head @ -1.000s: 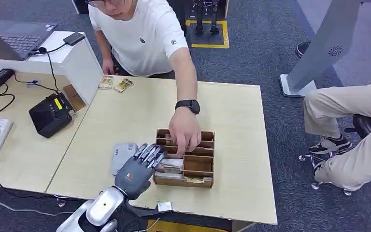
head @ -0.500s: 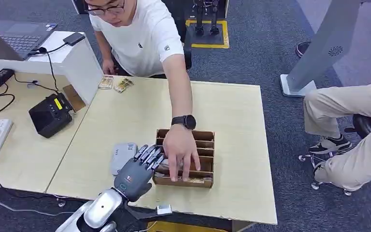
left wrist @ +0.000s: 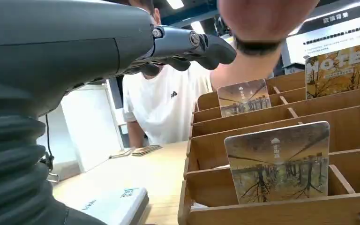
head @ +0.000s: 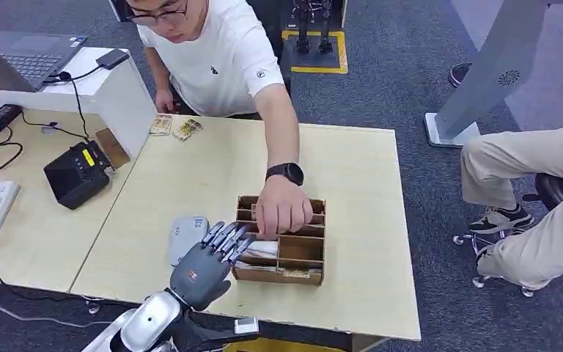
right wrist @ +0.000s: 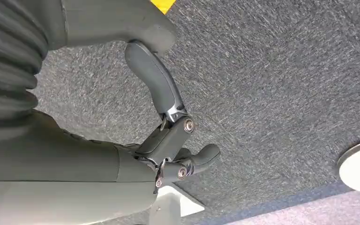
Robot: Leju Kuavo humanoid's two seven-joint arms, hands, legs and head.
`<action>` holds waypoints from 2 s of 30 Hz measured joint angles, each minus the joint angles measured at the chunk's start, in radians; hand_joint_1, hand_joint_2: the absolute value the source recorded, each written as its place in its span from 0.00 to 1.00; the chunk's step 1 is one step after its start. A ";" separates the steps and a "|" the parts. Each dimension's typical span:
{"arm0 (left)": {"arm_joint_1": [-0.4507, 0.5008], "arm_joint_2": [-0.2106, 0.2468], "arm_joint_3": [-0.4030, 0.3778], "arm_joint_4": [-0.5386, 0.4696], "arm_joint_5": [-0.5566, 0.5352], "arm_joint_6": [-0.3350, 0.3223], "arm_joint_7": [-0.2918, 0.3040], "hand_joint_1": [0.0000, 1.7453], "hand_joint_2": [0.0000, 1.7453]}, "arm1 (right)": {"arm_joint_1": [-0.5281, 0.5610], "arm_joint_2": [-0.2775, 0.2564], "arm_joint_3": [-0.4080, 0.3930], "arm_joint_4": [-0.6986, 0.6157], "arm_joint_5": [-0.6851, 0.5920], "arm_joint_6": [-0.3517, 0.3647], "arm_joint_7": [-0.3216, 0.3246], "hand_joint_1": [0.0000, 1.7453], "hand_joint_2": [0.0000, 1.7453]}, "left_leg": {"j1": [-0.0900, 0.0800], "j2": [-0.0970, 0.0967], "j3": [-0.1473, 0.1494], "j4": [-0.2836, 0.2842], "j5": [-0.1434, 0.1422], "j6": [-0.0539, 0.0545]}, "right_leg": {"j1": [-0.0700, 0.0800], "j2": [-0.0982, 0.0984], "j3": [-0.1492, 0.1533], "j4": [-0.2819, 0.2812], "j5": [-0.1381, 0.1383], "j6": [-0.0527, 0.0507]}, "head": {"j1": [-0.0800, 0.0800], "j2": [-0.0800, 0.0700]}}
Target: Pass the card to the sensor for recognition and then transmit it.
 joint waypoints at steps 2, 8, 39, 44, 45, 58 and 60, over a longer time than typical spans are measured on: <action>0.001 0.003 0.000 0.000 0.002 0.000 -0.003 0.00 1.00 | 0.000 0.000 0.000 0.000 -0.001 0.000 0.000 0.00 1.00 | 0.000 0.000 0.000 0.000 0.000 0.000 | 0.000 0.000 0.000 0.000 0.000 0.000 | 0.000 0.000; 0.005 0.013 0.000 -0.007 0.010 -0.002 -0.015 0.02 1.00 | 0.000 0.000 0.000 0.000 -0.010 0.000 -0.002 0.00 1.00 | 0.000 0.000 0.000 0.000 0.000 0.000 | 0.000 0.000 0.000 0.000 0.000 0.000 | 0.000 0.000; -0.029 0.013 -0.100 0.028 0.038 -0.065 -0.057 0.12 1.00 | -0.001 0.000 0.000 0.010 0.024 0.000 -0.017 0.00 1.00 | 0.000 0.000 0.000 0.000 0.000 0.000 | 0.000 0.000 0.000 0.000 0.000 0.000 | 0.000 0.000; -0.037 0.005 -0.113 0.042 0.039 -0.066 -0.057 0.12 1.00 | -0.001 0.000 0.000 0.011 0.026 0.000 -0.017 0.00 1.00 | 0.000 0.000 0.000 0.000 0.000 0.000 | 0.000 0.000 0.000 0.000 0.000 0.000 | 0.000 0.000; -0.038 0.003 -0.117 0.045 0.040 -0.066 -0.057 0.11 1.00 | -0.001 0.000 0.000 0.011 0.026 0.000 -0.017 0.00 1.00 | 0.000 0.000 0.000 0.000 0.000 0.000 | 0.000 0.000 0.000 0.000 0.000 0.000 | 0.000 0.000; -0.045 -0.013 -0.129 0.062 0.046 -0.065 -0.057 0.03 1.00 | -0.001 0.000 0.000 0.017 0.040 0.000 -0.017 0.00 1.00 | 0.000 0.000 0.000 0.000 0.000 0.000 | 0.000 0.000 0.000 0.000 0.000 0.000 | 0.000 0.000; -0.046 -0.015 -0.130 0.063 0.047 -0.063 -0.056 0.00 1.00 | -0.001 0.000 0.000 0.018 0.041 0.000 -0.017 0.00 1.00 | 0.000 0.000 0.000 0.000 0.000 0.000 | 0.000 0.000 0.000 0.000 0.000 0.000 | 0.000 0.000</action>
